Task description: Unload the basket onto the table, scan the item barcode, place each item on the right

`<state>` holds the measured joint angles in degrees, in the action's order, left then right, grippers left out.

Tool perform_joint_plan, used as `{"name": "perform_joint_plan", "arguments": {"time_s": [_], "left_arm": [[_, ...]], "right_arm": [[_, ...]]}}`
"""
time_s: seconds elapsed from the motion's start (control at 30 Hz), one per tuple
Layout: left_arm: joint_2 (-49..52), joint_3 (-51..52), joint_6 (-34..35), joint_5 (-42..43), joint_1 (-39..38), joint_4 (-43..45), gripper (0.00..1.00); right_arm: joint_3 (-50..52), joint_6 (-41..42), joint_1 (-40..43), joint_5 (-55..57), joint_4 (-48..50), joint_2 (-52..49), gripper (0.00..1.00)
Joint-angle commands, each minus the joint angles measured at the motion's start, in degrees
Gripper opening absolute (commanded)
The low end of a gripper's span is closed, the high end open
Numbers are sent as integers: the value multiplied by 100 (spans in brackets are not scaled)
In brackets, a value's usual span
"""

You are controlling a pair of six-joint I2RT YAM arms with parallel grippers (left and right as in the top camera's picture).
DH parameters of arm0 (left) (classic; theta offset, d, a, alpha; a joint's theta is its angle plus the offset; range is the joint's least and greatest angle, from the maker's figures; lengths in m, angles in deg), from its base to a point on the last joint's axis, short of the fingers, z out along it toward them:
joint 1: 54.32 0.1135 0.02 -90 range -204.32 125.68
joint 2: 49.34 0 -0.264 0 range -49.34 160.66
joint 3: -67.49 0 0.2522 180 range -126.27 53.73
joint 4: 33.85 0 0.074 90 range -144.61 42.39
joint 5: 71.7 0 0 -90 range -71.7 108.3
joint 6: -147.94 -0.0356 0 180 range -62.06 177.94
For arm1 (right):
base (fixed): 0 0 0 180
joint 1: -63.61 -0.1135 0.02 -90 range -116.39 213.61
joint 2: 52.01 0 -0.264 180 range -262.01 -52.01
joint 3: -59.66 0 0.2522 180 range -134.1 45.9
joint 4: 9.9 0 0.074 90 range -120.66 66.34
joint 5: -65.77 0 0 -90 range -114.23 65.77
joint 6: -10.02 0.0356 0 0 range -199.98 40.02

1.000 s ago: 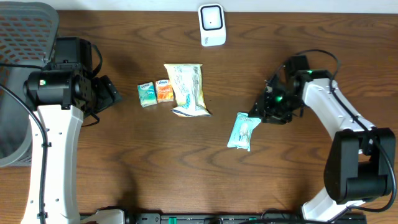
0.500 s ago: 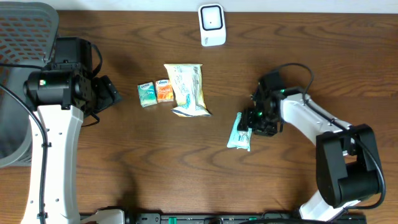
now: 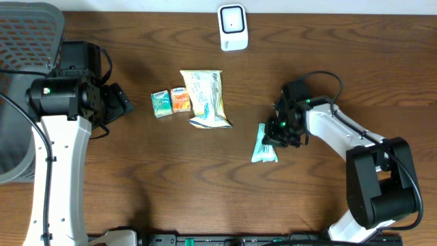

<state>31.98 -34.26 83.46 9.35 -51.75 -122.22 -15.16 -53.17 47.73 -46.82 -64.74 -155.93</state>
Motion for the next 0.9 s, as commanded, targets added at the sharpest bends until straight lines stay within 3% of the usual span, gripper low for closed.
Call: {"name": "perform_joint_plan", "arguments": {"time_s": [0.0, 0.3, 0.53, 0.7, 0.87], "left_arm": [[26, 0, 52, -57, 26, -15, 98], [26, 0, 52, -57, 26, -15, 98], [26, 0, 52, -57, 26, -15, 98], [26, 0, 52, -57, 26, -15, 98], [26, 0, 52, -57, 26, -15, 98]], "right_arm": [[-684, 31, -52, -4, 20, -24, 1], [-2656, -201, -24, -4, 155, -170, 1], [-4686, 61, -20, -214, 282, -1246, 1], [-6081, 433, 0, -822, 1132, -2535, 1], [-6428, 671, 46, -1174, 2496, -3353, 1]]}}
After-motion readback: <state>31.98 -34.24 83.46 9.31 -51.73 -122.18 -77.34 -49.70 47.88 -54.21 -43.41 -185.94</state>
